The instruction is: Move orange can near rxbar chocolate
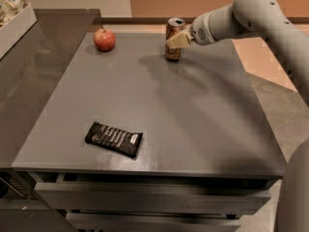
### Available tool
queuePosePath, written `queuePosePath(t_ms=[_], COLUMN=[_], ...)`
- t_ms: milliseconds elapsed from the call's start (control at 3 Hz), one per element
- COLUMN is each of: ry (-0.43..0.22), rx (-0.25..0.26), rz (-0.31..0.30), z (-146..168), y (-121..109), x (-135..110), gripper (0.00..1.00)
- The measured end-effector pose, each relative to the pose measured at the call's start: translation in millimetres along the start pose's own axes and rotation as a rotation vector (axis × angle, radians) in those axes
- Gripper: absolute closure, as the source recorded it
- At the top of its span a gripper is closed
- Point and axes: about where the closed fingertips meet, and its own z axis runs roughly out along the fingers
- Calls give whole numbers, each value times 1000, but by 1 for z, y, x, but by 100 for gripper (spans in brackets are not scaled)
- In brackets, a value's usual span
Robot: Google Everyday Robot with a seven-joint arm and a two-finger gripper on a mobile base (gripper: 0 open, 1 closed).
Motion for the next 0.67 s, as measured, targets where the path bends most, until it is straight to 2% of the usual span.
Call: queuePosePath(t_ms=[333, 667], ry=[-17, -23], rx=[-50, -137], rz=[-23, -51], z=[-22, -50], y=[21, 56], x=[-4, -4], gripper=[100, 100])
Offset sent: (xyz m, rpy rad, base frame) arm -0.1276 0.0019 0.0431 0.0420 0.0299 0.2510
